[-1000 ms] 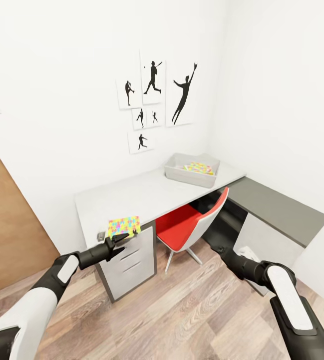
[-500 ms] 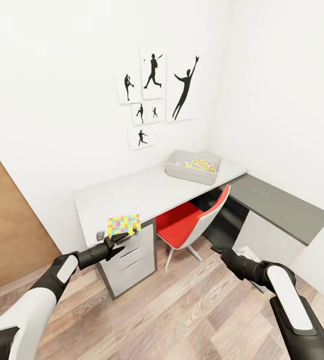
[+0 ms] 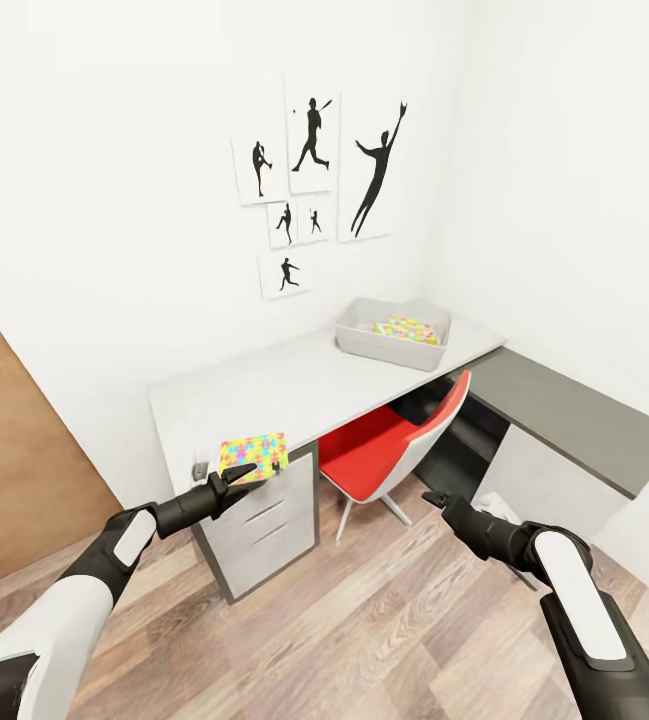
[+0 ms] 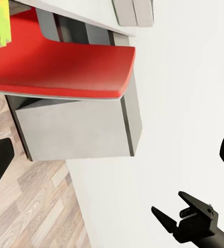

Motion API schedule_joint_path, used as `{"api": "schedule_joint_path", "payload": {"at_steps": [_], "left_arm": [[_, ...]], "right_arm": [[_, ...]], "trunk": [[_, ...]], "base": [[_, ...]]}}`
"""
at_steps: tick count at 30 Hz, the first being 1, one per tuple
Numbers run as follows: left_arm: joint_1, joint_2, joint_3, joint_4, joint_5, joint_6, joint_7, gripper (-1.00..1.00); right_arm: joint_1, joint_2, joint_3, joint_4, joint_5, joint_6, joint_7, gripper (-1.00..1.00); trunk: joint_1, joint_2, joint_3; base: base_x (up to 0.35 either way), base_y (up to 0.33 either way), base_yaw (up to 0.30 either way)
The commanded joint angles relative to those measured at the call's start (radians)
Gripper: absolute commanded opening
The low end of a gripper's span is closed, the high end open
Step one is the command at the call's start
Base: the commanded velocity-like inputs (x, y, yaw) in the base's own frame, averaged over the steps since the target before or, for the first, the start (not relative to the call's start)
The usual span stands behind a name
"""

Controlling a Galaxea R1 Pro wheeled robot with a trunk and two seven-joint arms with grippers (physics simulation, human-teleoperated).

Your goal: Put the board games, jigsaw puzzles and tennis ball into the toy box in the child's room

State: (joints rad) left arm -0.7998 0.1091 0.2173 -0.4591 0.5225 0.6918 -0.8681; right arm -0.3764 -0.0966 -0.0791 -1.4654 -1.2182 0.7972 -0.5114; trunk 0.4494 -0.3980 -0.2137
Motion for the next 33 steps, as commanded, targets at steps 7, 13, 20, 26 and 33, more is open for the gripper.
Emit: {"api": "schedule_joint_path", "payload": {"at_steps": [7,13,20,26,33], "left_arm": [[-0.001,0.000,0.002,0.002,0.002,0.005,-0.002,1.00],[-0.001,0.000,0.002,0.002,0.002,0.005,-0.002,1.00],[0.000,0.000,0.002,0.002,0.002,0.004,-0.002,1.00],[0.001,0.000,0.002,0.002,0.003,0.003,-0.002,1.00],[0.001,0.000,0.002,0.002,0.004,0.003,-0.002,1.00]], "right_arm": [[-0.001,0.000,0.001,-0.002,-0.009,0.002,-0.010,1.00],[-0.001,0.000,0.002,-0.001,-0.007,0.002,-0.010,1.00],[-0.001,0.000,0.002,-0.001,-0.006,0.002,-0.010,1.00],[-0.001,0.000,0.002,-0.001,-0.005,0.002,-0.010,1.00],[-0.001,0.000,0.002,-0.001,-0.005,0.001,-0.010,1.00]], "trunk": [[0.001,-0.002,0.001],[0.001,-0.002,0.007],[0.001,-0.002,0.014],[0.001,-0.002,0.019],[0.001,-0.002,0.020]], "base": [[0.049,-0.025,0.076],[0.015,-0.009,0.194],[0.001,-0.001,0.227],[0.000,0.000,0.245],[0.000,0.000,0.074]]}}
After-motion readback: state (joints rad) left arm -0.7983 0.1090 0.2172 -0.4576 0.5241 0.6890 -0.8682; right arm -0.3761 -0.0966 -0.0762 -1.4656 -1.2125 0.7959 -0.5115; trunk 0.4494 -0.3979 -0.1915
